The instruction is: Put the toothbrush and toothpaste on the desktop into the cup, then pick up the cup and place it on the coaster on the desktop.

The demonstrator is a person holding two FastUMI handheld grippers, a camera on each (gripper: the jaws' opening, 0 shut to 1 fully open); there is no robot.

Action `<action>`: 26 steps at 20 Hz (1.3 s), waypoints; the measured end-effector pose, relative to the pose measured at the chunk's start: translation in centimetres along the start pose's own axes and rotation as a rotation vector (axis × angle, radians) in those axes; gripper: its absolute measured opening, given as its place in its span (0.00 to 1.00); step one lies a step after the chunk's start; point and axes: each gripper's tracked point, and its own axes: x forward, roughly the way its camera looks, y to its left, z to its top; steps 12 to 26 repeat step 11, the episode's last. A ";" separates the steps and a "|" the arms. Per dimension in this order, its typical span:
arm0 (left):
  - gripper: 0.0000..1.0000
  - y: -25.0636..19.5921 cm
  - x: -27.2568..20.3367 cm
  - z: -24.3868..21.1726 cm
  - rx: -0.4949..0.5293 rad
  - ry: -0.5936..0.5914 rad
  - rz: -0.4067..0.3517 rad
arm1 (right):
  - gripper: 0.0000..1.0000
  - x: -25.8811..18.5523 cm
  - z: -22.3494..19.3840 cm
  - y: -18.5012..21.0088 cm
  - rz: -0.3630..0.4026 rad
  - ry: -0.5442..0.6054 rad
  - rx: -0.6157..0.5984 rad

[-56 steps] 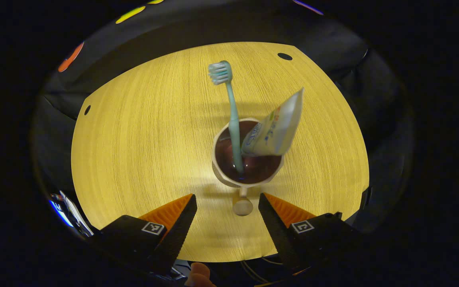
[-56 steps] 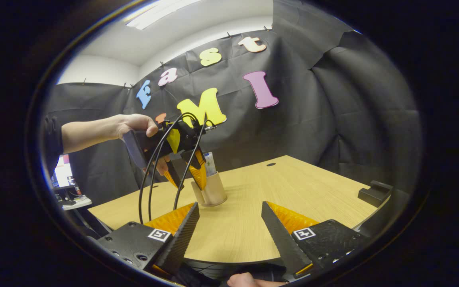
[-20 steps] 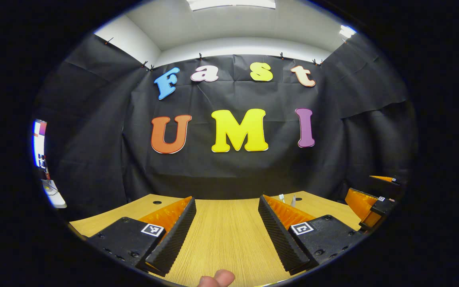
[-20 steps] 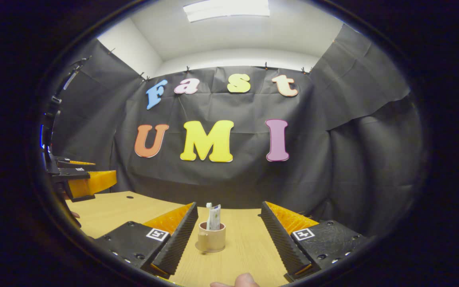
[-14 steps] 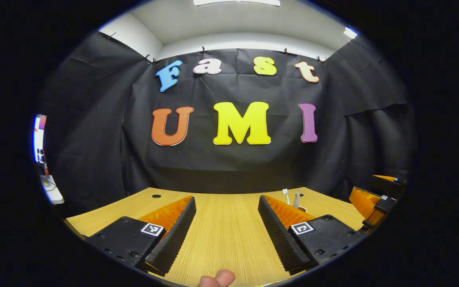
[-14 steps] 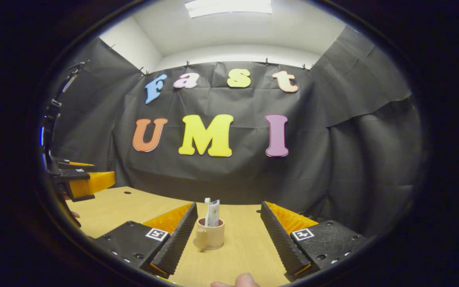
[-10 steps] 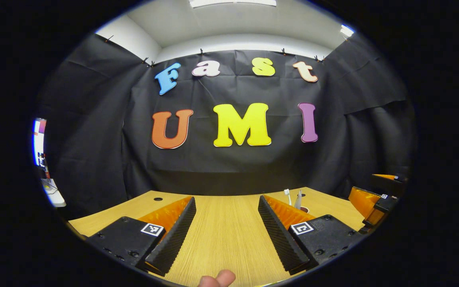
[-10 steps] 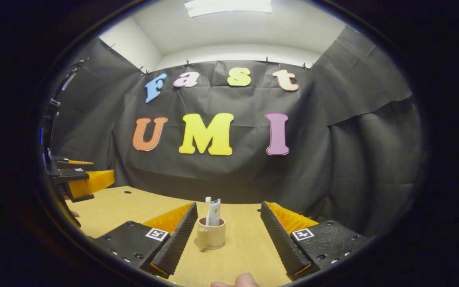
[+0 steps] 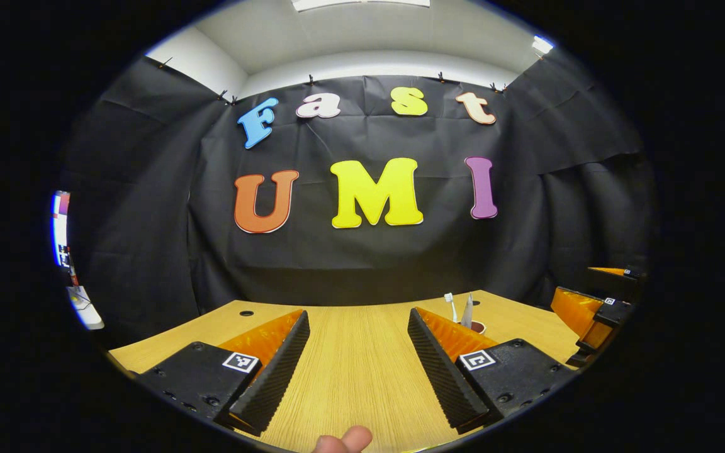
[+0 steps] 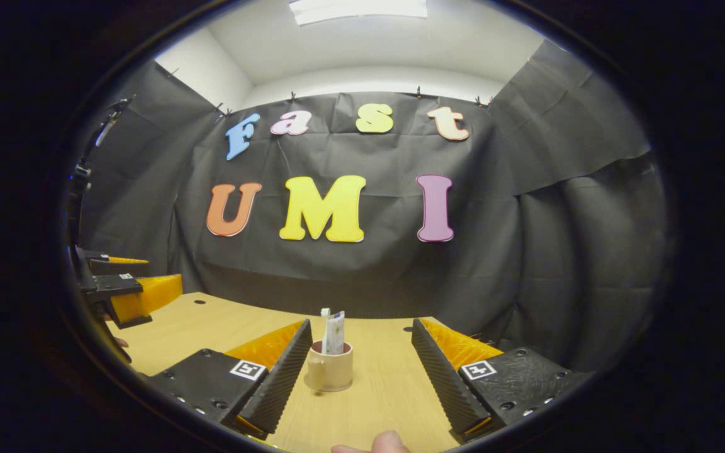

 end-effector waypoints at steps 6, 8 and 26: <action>1.00 1.3 0.0 0.1 0.020 -0.002 0.035 | 0.96 0.0 0.0 0.1 0.005 0.008 0.021; 0.99 1.4 0.1 0.0 0.004 0.002 0.038 | 0.96 -0.1 0.1 -0.1 0.000 0.007 0.014; 1.00 1.5 0.2 -0.4 -0.013 0.012 0.034 | 0.96 0.0 0.4 0.0 -0.002 0.002 0.018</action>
